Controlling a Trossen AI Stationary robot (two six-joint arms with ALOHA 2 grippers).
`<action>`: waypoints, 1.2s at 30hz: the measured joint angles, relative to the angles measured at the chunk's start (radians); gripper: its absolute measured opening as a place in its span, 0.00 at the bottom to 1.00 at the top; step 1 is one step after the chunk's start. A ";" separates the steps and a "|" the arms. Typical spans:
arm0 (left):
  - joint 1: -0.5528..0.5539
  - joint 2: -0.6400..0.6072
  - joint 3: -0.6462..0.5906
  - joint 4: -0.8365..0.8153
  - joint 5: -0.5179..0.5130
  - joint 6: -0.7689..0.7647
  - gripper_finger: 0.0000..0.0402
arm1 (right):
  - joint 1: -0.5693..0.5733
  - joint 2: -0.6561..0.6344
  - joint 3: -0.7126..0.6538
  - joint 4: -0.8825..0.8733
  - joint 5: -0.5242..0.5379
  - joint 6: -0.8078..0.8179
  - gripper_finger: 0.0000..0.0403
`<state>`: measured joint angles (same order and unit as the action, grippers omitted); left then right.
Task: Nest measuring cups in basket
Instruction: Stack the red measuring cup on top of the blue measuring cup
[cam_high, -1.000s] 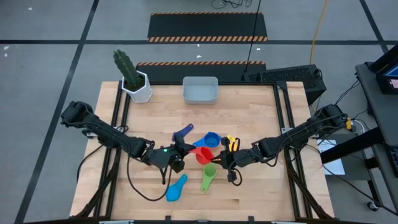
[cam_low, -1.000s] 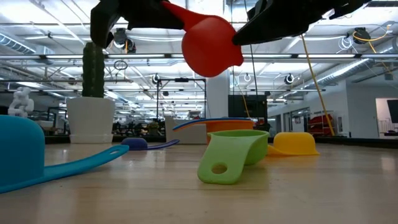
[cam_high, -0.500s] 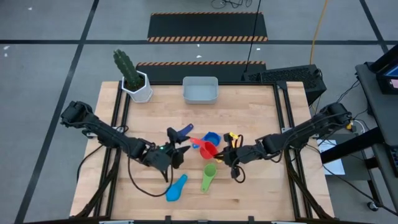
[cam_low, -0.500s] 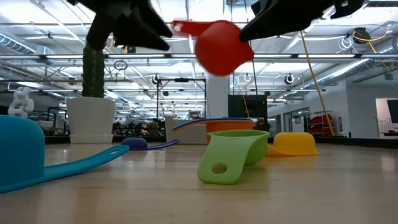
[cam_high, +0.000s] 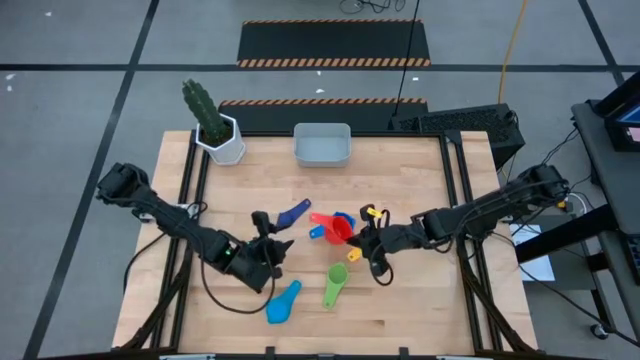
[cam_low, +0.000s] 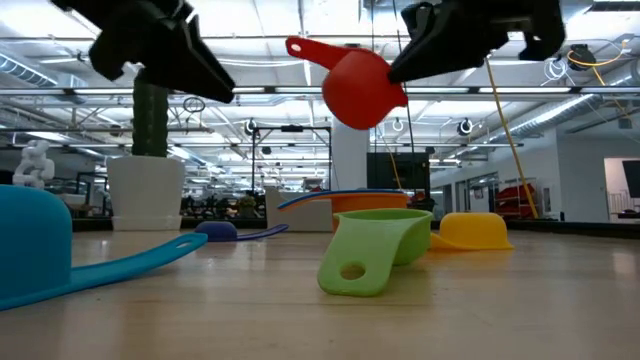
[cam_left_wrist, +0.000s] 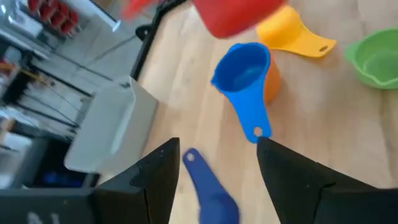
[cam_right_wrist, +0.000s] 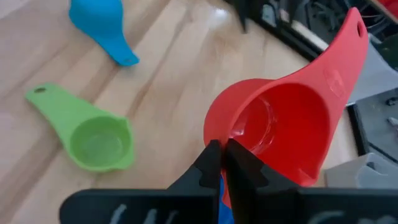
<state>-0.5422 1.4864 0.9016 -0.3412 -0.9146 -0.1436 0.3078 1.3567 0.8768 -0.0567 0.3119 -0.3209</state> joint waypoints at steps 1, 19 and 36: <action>-0.008 0.000 0.000 -0.025 0.000 -0.042 0.52 | -0.008 -0.001 0.001 -0.003 0.000 -0.005 0.00; -0.096 0.000 0.000 -0.252 0.078 -0.468 0.29 | -0.118 0.080 0.000 -0.109 -0.082 -0.272 0.00; -0.102 0.000 0.000 -0.240 0.079 -0.454 0.29 | -0.163 0.148 0.000 -0.111 -0.081 -0.425 0.00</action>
<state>-0.6437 1.4860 0.9012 -0.5814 -0.8356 -0.5976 0.1448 1.5047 0.8772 -0.1673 0.2306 -0.7460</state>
